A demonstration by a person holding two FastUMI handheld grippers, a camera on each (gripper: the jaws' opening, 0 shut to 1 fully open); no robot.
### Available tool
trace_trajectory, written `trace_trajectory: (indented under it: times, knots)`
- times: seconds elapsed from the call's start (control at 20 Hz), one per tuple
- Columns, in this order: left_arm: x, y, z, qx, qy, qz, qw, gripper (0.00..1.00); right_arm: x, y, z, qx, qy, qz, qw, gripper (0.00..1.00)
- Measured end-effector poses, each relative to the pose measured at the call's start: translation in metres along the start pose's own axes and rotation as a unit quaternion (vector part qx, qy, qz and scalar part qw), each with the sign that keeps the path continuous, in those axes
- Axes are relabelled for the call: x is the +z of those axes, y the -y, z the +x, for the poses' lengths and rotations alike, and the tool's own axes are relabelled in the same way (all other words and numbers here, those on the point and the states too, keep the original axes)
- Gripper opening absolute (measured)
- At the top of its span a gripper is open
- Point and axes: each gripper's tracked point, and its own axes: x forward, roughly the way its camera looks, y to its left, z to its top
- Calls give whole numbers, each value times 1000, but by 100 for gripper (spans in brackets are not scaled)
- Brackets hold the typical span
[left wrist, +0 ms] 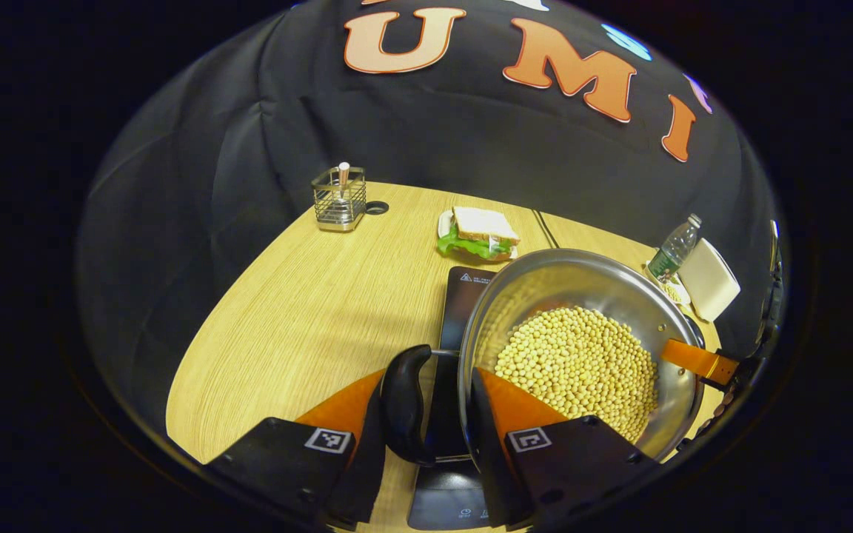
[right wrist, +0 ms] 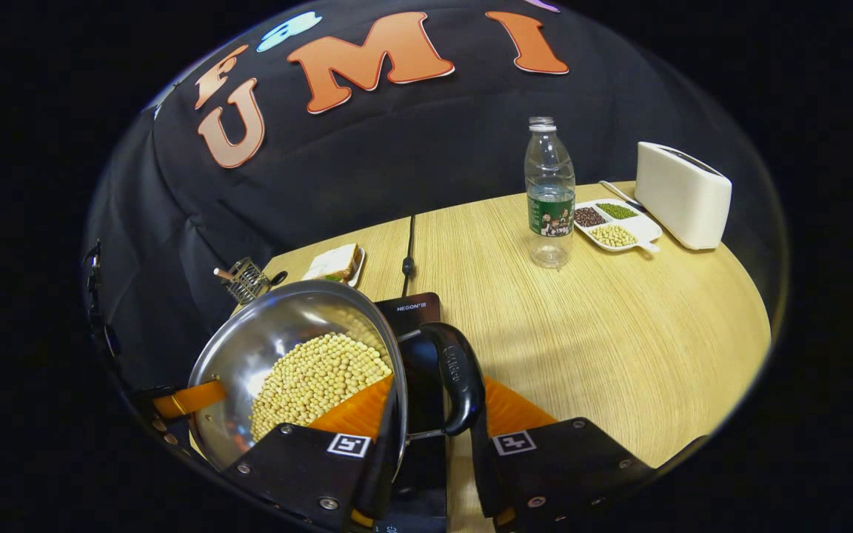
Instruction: First push the handle of the pot to place it horizontally, then grasp the pot with both hands and set it on the induction cooktop.
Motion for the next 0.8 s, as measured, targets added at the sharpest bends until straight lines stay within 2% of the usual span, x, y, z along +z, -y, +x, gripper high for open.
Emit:
trace_trajectory:
  times: [0.1, 0.15, 0.2, 0.25, 0.3, 0.35, 0.4, 0.45, 0.65, 0.8]
  knots:
    - [-2, -1, 0, 5, -2, 4, 1000, 65, 0, 0, -3, 6, -1, -4, 1000, 50]
    - [0, -1, -2, 9, -1, 2, 1000, 63, 6, 1, -8, 5, 10, -6, 1000, 54]
    - [5, -2, -6, 15, 10, 5, 1000, 67, 17, 2, -14, 3, 27, -9, 1000, 57]
    - [13, -5, -8, 23, 25, 14, 999, 70, 29, 3, -21, 2, 42, -12, 999, 65]
    - [22, -7, -14, 33, 41, 22, 998, 79, 38, 3, -30, 2, 52, -16, 999, 70]
    - [32, -5, -23, 38, 59, 24, 997, 88, 48, 5, -40, 4, 63, -18, 998, 80]
    - [41, 0, -33, 35, 73, 25, 996, 98, 58, 8, -48, 2, 77, -22, 997, 86]
    - [49, 7, -42, 29, 86, 21, 996, 98, 69, 12, -58, -4, 93, -28, 995, 94]
    - [85, 32, -84, 15, 149, 17, 989, 98, 101, 25, -96, -18, 150, -50, 987, 95]
    - [123, 40, -121, 27, 209, 32, 977, 98, 126, 35, -134, -17, 187, -67, 980, 95]
